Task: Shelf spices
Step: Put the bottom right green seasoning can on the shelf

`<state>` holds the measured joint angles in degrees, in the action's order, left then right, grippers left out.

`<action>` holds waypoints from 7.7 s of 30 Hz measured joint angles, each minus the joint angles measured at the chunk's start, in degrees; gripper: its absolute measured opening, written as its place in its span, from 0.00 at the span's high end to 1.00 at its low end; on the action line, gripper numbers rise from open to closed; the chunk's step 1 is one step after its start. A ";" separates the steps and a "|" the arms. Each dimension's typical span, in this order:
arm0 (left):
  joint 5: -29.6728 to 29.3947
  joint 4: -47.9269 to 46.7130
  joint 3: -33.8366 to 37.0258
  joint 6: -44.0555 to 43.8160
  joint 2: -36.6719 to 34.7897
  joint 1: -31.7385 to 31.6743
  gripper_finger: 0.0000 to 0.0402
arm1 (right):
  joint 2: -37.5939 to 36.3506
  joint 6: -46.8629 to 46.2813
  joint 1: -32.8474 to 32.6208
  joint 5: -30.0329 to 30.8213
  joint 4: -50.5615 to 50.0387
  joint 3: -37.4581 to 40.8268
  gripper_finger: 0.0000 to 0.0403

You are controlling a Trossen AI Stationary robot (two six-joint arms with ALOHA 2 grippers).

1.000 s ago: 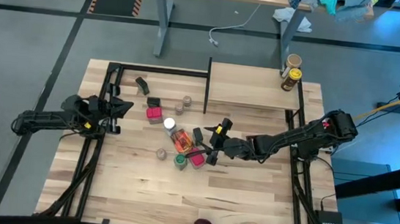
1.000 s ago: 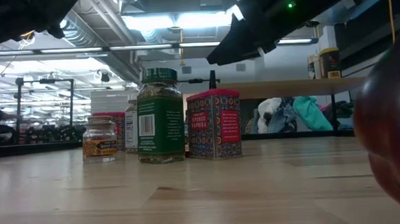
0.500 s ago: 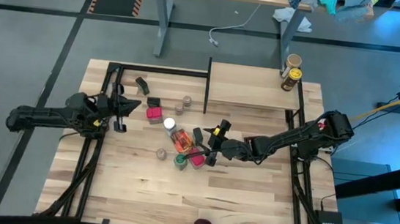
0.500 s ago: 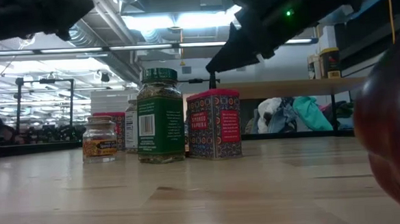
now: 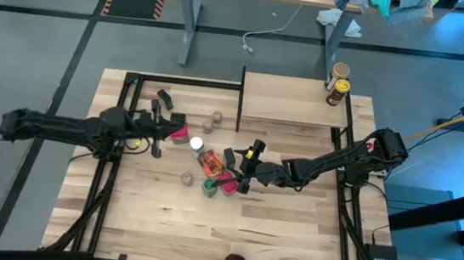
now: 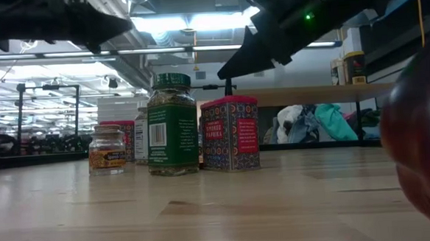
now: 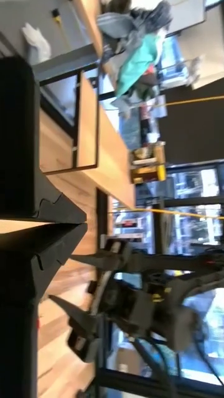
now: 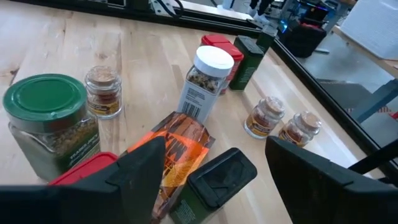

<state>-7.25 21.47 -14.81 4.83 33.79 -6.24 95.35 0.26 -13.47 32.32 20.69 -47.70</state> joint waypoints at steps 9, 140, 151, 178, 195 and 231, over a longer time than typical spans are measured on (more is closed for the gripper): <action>-1.22 0.04 -1.89 -0.41 5.87 -0.02 0.72 | 0.00 -0.28 -0.02 0.06 -0.01 0.00 0.30; 0.61 -4.28 -1.99 -0.28 13.84 -1.05 0.50 | -6.34 -4.53 5.29 4.21 -3.88 0.07 0.67; 0.62 -4.04 -1.99 -0.36 13.84 -1.05 0.50 | -21.28 3.24 16.26 2.44 -11.40 0.00 0.67; 0.61 -2.32 -1.99 1.17 13.84 -1.05 0.50 | -16.00 -0.99 47.23 -32.42 -3.76 0.00 0.67; 0.61 -2.27 -1.99 1.67 13.84 -1.05 0.50 | -9.85 -12.20 44.07 -22.43 5.51 -0.02 0.67; 0.61 -2.43 -1.99 1.59 13.84 -1.05 0.50 | -13.02 -5.46 44.09 -21.34 6.01 -0.02 0.40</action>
<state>-6.63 19.05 -16.80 6.42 47.64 -7.29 82.33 -5.20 30.61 10.99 26.70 -47.72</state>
